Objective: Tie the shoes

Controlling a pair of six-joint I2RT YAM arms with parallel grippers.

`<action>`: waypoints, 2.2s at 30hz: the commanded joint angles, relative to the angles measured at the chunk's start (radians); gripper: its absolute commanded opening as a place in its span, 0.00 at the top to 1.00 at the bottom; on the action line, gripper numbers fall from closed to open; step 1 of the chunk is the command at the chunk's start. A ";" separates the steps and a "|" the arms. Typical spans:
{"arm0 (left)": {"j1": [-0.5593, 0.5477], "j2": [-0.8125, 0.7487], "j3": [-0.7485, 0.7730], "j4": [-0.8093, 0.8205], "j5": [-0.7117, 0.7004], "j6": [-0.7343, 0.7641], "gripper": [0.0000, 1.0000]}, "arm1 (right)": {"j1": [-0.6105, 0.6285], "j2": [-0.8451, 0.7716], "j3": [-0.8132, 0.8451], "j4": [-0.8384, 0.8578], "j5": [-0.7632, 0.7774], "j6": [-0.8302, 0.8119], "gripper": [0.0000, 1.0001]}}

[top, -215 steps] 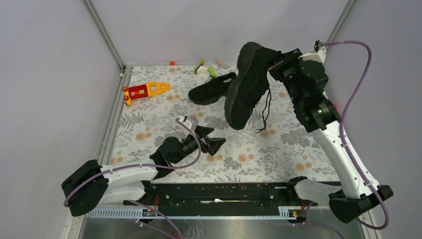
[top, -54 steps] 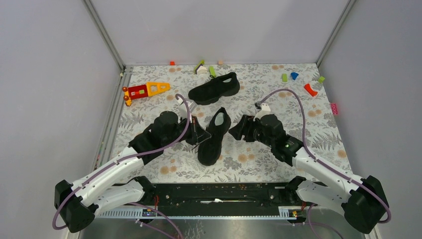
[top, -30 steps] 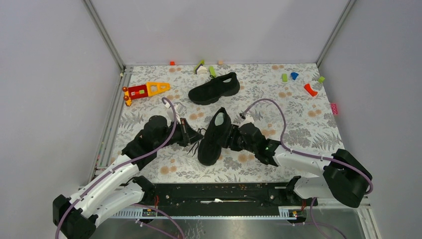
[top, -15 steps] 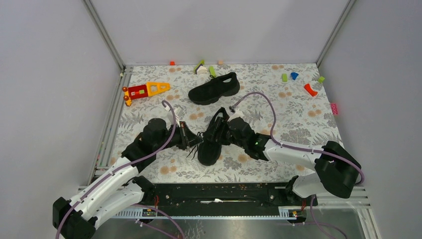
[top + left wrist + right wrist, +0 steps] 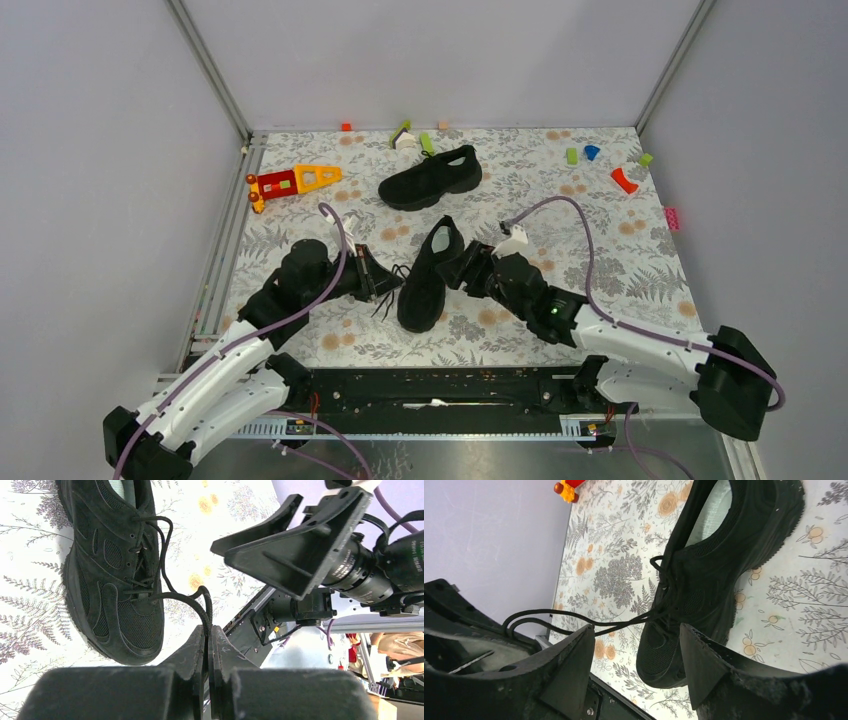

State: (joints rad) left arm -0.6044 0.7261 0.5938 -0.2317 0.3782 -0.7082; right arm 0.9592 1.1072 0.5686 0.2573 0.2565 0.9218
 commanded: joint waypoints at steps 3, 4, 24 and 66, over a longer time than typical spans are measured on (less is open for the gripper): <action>0.015 -0.014 -0.005 0.041 0.026 -0.027 0.97 | 0.007 -0.095 -0.112 0.020 0.081 0.042 0.35; 0.016 -0.014 -0.004 0.040 0.024 -0.030 0.97 | 0.007 -0.093 -0.122 0.031 0.072 0.047 0.36; 0.024 -0.046 -0.013 0.037 0.008 -0.100 0.97 | 0.231 0.235 0.106 0.158 0.243 0.205 0.30; 0.040 -0.046 -0.016 0.039 0.049 -0.116 0.96 | 0.232 0.280 0.084 0.083 0.476 0.540 1.00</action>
State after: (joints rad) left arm -0.5758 0.6891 0.5648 -0.2134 0.4194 -0.8391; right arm 1.1912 1.4811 0.6941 0.3492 0.6193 1.5158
